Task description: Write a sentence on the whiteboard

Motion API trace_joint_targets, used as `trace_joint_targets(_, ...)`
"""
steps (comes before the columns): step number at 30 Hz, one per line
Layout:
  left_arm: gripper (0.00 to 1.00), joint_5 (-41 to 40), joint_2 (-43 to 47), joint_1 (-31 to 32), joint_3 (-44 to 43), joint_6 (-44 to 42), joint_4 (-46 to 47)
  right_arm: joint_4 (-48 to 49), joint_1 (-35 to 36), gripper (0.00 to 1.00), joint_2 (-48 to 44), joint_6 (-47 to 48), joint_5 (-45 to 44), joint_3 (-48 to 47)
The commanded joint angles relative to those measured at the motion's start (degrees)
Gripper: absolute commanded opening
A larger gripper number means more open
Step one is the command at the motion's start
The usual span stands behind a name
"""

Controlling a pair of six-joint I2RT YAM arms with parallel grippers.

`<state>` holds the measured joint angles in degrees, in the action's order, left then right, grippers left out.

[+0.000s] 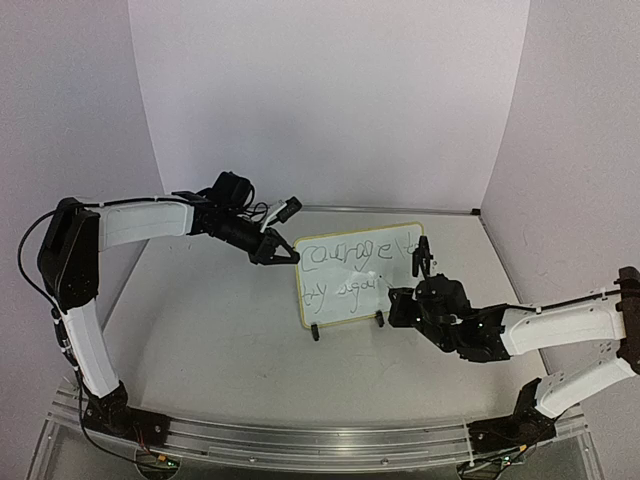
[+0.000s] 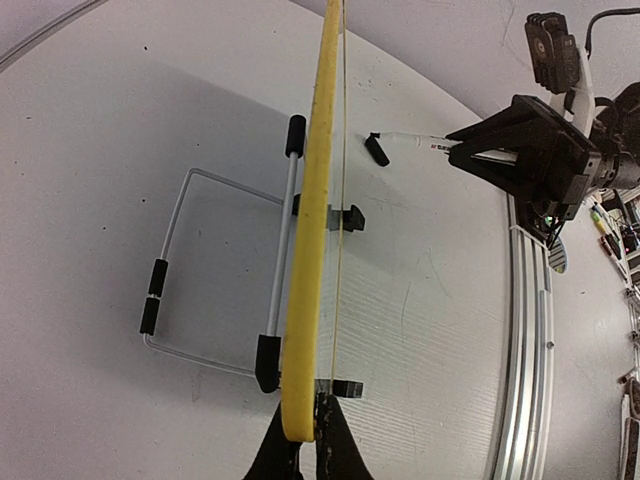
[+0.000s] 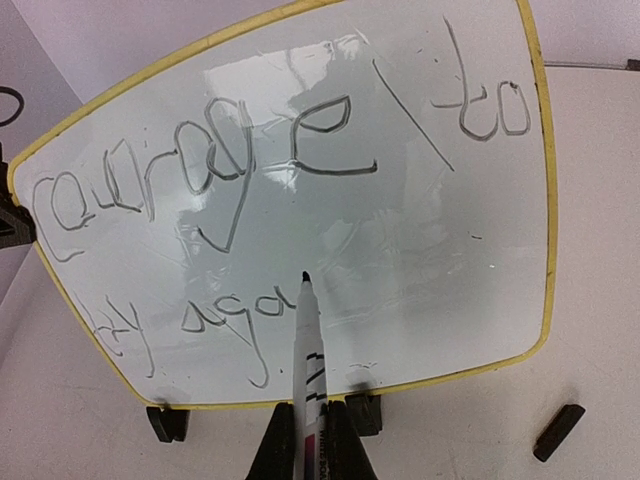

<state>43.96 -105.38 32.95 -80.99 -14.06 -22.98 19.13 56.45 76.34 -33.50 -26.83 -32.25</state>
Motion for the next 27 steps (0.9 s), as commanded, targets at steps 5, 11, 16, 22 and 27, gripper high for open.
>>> trace_joint_targets(5, 0.00, -4.1, 1.5, -0.1, 0.3, -3.4, 0.8, -0.1, 0.2, 0.00, 1.9, 1.1, -1.4, -3.2)
trace_joint_targets(11, 0.00, -4.1, 1.7, 0.0, 0.4, -3.5, 0.8, 0.6, -0.1, 0.00, 3.5, 2.4, -1.0, -4.7)
trace_joint_targets(16, 0.00, -4.0, 1.7, 0.1, 0.3, -3.4, 0.8, 0.9, -0.8, 0.00, 5.4, 2.3, 0.0, -5.4)
trace_joint_targets(22, 0.00, -4.0, 2.0, 0.0, 0.4, -3.4, 0.8, 1.3, -1.2, 0.00, 6.5, 2.2, -0.1, -5.8)
trace_joint_targets(27, 0.00, -4.0, 1.9, 0.1, 0.4, -3.4, 0.9, 1.6, -1.8, 0.00, 7.2, 2.3, 0.0, -5.8)
